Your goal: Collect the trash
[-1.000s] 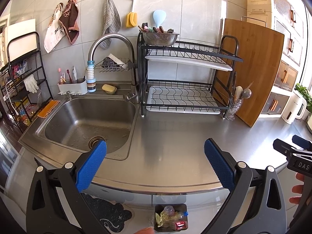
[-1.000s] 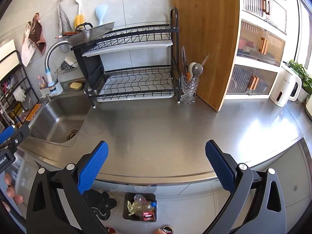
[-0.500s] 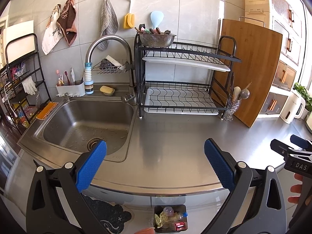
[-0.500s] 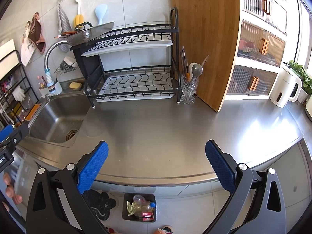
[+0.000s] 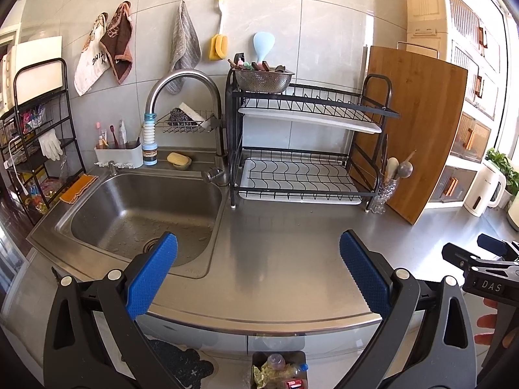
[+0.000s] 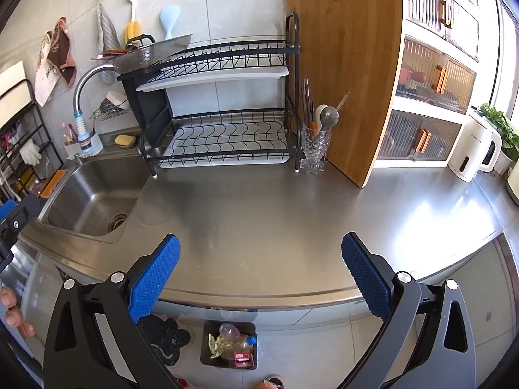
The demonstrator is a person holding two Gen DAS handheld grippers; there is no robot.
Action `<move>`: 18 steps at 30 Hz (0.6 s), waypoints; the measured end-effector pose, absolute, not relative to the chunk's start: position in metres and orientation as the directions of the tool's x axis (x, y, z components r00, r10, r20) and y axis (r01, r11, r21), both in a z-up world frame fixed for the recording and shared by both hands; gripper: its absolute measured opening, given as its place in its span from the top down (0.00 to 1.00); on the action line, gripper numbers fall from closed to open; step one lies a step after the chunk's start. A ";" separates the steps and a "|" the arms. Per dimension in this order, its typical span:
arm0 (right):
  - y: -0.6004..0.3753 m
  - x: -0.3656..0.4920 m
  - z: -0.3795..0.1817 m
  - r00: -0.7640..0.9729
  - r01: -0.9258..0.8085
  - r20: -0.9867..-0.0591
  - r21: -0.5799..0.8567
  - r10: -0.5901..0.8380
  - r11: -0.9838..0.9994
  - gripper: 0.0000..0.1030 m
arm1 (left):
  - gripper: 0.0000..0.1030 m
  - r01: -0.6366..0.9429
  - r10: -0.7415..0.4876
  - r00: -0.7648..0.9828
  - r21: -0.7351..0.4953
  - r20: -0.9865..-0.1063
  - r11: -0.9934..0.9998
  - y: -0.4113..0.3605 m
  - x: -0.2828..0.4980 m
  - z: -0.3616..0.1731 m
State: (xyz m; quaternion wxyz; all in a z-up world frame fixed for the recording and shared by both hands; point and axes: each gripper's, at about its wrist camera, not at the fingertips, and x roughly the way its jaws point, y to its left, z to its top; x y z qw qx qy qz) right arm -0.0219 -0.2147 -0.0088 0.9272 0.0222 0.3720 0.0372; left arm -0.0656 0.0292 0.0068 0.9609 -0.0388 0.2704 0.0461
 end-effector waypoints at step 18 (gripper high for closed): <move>-0.223 -0.022 -0.008 0.725 -0.018 -0.687 0.054 0.051 0.998 0.03 | 0.08 -0.110 0.088 0.819 -0.005 -0.567 0.994 0.020 -0.063 0.000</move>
